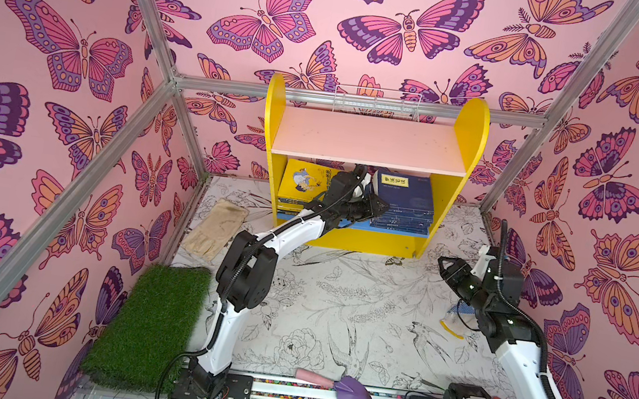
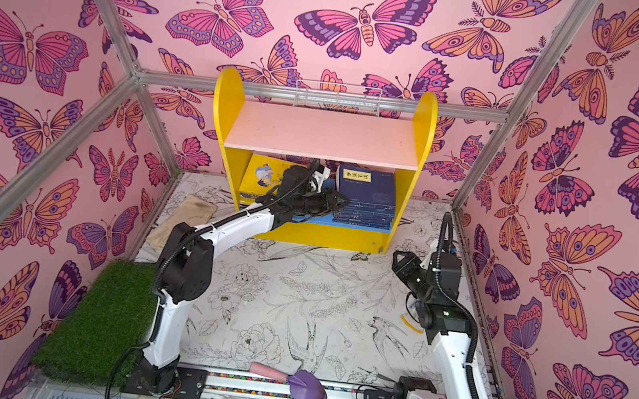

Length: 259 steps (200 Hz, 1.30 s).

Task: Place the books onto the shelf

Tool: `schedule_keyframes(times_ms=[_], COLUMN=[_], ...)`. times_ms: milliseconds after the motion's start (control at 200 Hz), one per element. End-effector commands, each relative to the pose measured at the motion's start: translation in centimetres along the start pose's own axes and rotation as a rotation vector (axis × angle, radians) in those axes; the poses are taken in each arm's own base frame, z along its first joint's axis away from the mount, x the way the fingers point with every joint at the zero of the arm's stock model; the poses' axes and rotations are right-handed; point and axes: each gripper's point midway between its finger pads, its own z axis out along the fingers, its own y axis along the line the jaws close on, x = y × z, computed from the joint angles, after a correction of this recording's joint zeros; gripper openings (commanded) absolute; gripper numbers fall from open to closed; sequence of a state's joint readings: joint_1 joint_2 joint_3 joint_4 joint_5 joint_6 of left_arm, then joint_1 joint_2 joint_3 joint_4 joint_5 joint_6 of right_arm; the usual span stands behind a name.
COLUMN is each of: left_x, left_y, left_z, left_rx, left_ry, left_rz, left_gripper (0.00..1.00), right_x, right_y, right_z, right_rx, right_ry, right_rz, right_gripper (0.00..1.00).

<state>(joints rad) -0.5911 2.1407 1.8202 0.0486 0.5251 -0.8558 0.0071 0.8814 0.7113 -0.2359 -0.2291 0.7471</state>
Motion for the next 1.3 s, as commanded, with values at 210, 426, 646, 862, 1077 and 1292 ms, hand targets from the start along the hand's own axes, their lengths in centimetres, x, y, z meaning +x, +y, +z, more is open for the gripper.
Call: schedule_keyframes(times_ms=[210, 426, 646, 862, 1077, 1292], left_x=[-0.8, -1.9, -2.5, -2.9, -3.6, -0.6], left_y=[-1.3, -1.6, -1.4, -0.8, -2.0, -4.0], left_z=[-0.5, -1.1, -2.0, -3.1, -5.4, -9.8], left_rx=[-0.053, -0.098, -0.162, -0.245, -0.289, -0.363], left_ry=[-0.028, -0.06, -0.08, -0.091, -0.137, -0.143], left_rz=[0.037, 0.064, 0.085, 0.114, 0.211, 0.44], left_gripper=[0.69, 0.88, 0.99, 0.99, 0.99, 0.99], right_x=[0.3, 0.7, 0.9, 1.0, 0.4, -2.0], right_y=[0.2, 0.4, 0.6, 0.5, -0.7, -4.0], right_z=[0.2, 0.4, 0.7, 0.8, 0.4, -1.8], right_rx=[-0.026, -0.042, -0.057, -0.053, 0.022, 0.225], right_ry=[0.02, 0.041, 0.055, 0.06, 0.026, -0.142], right_rz=[-0.006, -0.002, -0.004, -0.008, -0.053, -0.212], right_gripper=[0.46, 0.45, 0.44, 0.44, 0.43, 0.49])
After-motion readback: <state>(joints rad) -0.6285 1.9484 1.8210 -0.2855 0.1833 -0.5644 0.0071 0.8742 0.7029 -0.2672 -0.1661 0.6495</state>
